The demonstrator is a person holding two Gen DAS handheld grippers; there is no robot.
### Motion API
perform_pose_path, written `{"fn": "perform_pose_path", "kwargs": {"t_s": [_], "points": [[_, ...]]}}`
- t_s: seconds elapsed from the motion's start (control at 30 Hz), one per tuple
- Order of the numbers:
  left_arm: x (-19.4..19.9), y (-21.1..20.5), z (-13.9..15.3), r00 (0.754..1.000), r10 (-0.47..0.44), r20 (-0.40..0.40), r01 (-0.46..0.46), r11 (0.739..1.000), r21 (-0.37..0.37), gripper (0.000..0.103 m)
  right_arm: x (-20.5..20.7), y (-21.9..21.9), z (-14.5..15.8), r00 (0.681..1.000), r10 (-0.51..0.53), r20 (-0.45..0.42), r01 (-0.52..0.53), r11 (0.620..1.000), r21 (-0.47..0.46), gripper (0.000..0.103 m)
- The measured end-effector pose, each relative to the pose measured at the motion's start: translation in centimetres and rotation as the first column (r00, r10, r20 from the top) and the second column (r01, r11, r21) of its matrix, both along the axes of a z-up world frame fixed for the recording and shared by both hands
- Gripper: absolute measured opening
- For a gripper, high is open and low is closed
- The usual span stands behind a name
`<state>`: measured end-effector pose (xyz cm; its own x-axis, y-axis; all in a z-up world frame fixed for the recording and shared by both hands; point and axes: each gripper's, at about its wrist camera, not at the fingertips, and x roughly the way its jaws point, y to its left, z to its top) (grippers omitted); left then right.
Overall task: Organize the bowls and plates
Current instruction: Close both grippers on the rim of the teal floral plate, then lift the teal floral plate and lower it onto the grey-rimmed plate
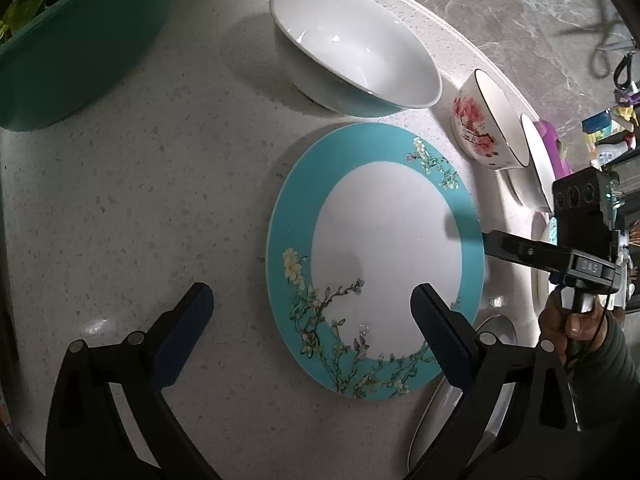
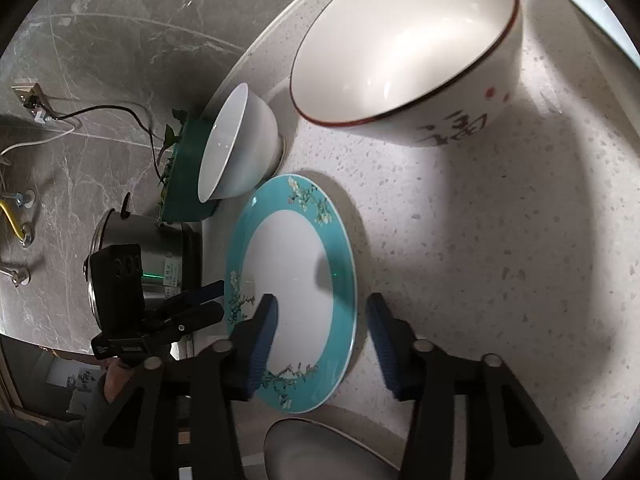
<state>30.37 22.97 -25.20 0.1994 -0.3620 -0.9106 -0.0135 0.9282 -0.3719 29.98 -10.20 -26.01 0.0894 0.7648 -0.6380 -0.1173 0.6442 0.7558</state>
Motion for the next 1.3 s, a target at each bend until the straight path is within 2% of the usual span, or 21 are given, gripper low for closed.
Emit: {"fn": "perform_pose_path", "kwargs": {"t_s": [0.07,0.13,0.17,0.2,0.23,0.27,0.33,0.4,0.5,0.7,0.87,1.3], "points": [[0.1,-0.2,0.1,1.000,-0.009,0.007,0.009,1.000,0.000,0.092,0.3,0.0,-0.3,1.000,-0.010,-0.010,0.010,1.000,0.026,0.043],[0.0,-0.1,0.3,1.000,-0.017,0.016,0.017,1.000,0.000,0.085,0.4,0.1,-0.4,1.000,-0.005,-0.014,0.005,0.999,0.033,0.040],[0.1,-0.3,0.4,1.000,-0.025,0.019,0.025,1.000,0.001,0.078,0.5,0.2,-0.4,1.000,-0.001,-0.014,0.001,0.999,0.032,0.040],[0.2,-0.3,0.4,0.999,-0.032,0.023,0.032,0.999,0.003,0.065,0.5,0.3,-0.4,1.000,0.006,-0.013,-0.006,1.000,0.028,0.039],[0.4,-0.5,0.4,0.999,-0.040,0.023,0.041,0.999,-0.005,0.057,0.6,0.4,-0.4,1.000,0.015,-0.013,-0.015,1.000,0.014,0.037],[0.4,-0.4,0.5,0.999,-0.039,0.021,0.039,0.999,0.002,0.048,0.7,0.4,-0.4,1.000,0.016,-0.016,-0.016,1.000,0.005,0.032],[0.6,-0.3,0.5,0.999,-0.041,0.018,0.041,0.999,0.007,0.046,0.8,0.1,-0.7,0.999,0.008,-0.031,-0.008,1.000,-0.009,0.023],[0.7,-0.1,0.5,0.999,-0.041,0.014,0.041,0.999,0.012,0.037,0.8,-0.1,-1.0,0.999,0.001,-0.039,-0.002,0.999,-0.034,0.008],[0.6,0.5,0.4,0.999,-0.036,0.008,0.036,0.999,0.013,0.030,0.7,0.0,-1.0,0.999,0.008,-0.039,-0.010,0.999,-0.047,0.008],[0.2,0.9,0.3,0.998,-0.055,0.003,0.055,0.998,0.040,0.020,0.7,0.7,-0.3,1.000,0.011,-0.029,-0.014,0.994,-0.107,0.011],[-0.1,0.8,0.4,0.998,-0.056,0.001,0.056,0.997,0.058,0.020,0.6,0.7,-0.3,0.998,-0.027,-0.049,0.021,0.994,-0.111,0.011],[-0.3,1.6,1.0,1.000,-0.029,-0.010,0.029,0.999,0.028,0.020,0.0,0.6,1.0,0.994,-0.084,-0.069,0.077,0.992,-0.097,0.011]]}}
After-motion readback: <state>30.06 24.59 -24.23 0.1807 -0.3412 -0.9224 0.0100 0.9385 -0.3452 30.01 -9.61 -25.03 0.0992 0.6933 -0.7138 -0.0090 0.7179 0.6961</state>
